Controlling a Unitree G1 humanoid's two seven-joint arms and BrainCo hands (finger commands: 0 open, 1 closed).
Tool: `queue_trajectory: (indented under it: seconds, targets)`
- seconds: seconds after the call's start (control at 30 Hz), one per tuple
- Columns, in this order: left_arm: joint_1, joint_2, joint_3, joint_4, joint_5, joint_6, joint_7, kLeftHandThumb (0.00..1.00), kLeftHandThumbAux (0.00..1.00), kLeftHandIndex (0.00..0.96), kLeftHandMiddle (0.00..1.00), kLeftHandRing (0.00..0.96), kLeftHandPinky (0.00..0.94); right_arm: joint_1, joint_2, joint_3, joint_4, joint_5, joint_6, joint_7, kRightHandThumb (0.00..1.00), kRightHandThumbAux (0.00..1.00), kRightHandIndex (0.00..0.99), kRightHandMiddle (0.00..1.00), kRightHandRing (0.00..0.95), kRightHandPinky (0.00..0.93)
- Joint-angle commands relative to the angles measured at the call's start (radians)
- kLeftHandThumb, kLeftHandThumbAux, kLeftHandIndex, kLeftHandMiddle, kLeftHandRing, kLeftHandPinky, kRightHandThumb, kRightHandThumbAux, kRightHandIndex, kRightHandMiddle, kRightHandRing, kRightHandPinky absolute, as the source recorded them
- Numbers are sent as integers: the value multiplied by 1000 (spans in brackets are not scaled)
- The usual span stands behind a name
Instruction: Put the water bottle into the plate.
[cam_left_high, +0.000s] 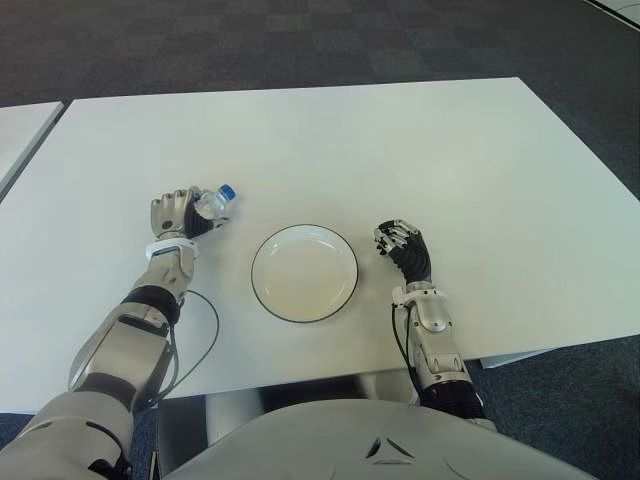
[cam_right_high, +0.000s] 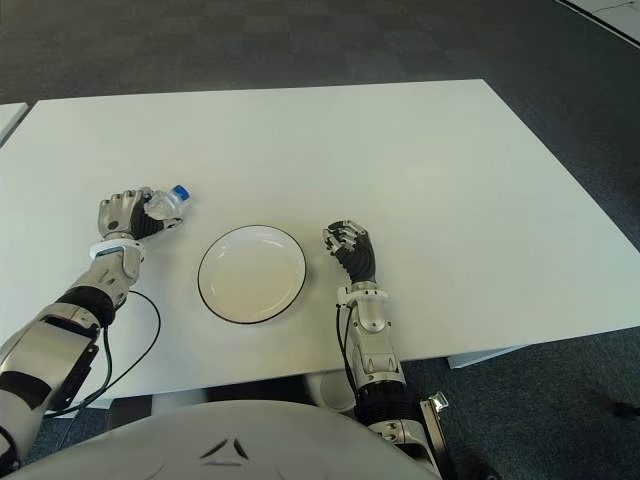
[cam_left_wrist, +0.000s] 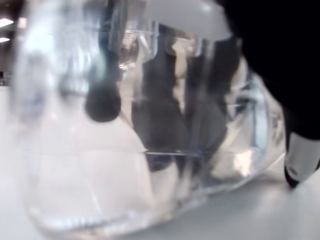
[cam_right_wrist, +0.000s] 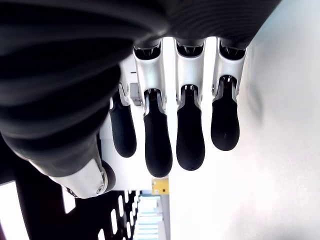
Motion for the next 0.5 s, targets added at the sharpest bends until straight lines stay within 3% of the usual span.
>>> queue_trajectory:
  seconds: [0.03, 0.5]
  targets:
    - [121, -63, 4, 56, -55, -25, -40, 946, 655, 369, 504, 539, 859, 4, 11, -4, 5, 14, 8, 0, 706, 729, 432, 604, 611, 620]
    - [131, -70, 69, 51, -144, -64, -70, 947, 654, 372, 506, 541, 849, 0, 9, -4, 10, 16, 3, 4, 705, 729, 432, 601, 608, 611]
